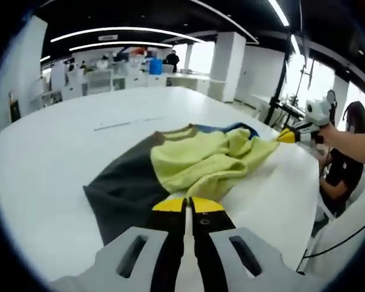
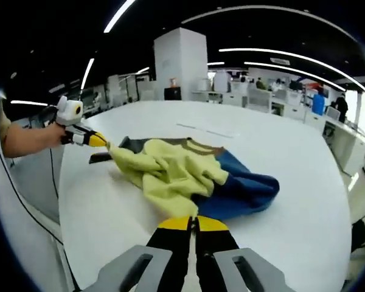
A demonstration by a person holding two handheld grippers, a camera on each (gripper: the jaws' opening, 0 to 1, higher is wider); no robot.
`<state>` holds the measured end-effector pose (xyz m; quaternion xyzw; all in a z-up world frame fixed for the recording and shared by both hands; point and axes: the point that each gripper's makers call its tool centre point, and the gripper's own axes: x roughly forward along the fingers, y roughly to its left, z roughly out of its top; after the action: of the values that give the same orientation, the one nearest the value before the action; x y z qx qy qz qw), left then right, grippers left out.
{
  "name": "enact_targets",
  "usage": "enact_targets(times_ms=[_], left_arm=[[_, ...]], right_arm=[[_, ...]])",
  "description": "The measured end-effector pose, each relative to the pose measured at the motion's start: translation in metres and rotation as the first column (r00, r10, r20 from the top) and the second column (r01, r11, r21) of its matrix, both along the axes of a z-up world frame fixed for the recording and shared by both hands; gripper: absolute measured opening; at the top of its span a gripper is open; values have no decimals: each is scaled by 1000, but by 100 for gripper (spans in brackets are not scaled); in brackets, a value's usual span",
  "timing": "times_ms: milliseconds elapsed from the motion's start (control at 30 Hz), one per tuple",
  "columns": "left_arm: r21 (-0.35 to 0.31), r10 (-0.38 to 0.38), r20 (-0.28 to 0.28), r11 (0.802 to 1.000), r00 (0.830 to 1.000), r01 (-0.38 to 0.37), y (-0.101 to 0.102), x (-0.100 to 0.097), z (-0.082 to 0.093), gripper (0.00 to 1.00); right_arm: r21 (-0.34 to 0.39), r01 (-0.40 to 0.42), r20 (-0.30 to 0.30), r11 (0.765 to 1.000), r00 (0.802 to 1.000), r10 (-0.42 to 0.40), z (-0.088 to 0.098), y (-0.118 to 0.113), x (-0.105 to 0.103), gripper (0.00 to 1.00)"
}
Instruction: Fold the garment on the visible template until the final outline fits inside the template.
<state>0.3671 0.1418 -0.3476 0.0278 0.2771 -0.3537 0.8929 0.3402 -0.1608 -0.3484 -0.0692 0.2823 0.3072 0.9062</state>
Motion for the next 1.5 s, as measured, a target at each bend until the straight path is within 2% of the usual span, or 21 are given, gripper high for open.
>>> enact_targets(times_ms=[100,200,367,467,533,800,967,1133,1367,1400,1467,1500], left_arm=[[17,-1,-17,1000,1000,1,4,-4,0,0],[11,13,-57,1000,998,-13,7,-11,2,0],[19,2,-95,1000,995,0,6,-23,5,0],[-3,4,-113,1000,994,-5,6,-29,13,0],[-42,-3,-118,999,993,-2,4,-34,22,0],[-67,20,-140,997,990,-30,15,-47,40,0],[-87,27,-168,995,985,-42,21,-61,46,0],[-78,21,-193,996,981,-37,26,-78,46,0],[-76,-2,-272,997,962,-20,31,-110,32,0],[-53,18,-283,998,959,-35,37,-112,28,0],[-50,21,-279,998,960,-36,41,-115,24,0],[-51,26,-291,998,956,-43,44,-119,20,0]], right_arm=[[-16,-5,-16,1000,1000,5,5,-5,-4,0],[-38,-5,-37,999,999,3,10,-11,-10,0],[-33,5,-66,999,998,-7,22,-18,-20,0],[-35,8,-80,999,997,-11,28,-20,-25,0],[-35,14,-90,999,996,-17,33,-22,-29,0],[-26,23,-115,999,993,-26,52,-26,-46,0],[-31,12,-146,999,989,-16,54,-25,-62,0],[-35,-13,-166,999,986,7,54,-18,-76,0],[-54,-39,-215,998,976,27,42,-15,-99,0],[-65,-40,-221,997,975,24,39,-16,-102,0],[-90,-47,-237,995,971,25,33,-18,-109,0],[-77,-47,-242,996,970,27,31,-17,-112,0]])
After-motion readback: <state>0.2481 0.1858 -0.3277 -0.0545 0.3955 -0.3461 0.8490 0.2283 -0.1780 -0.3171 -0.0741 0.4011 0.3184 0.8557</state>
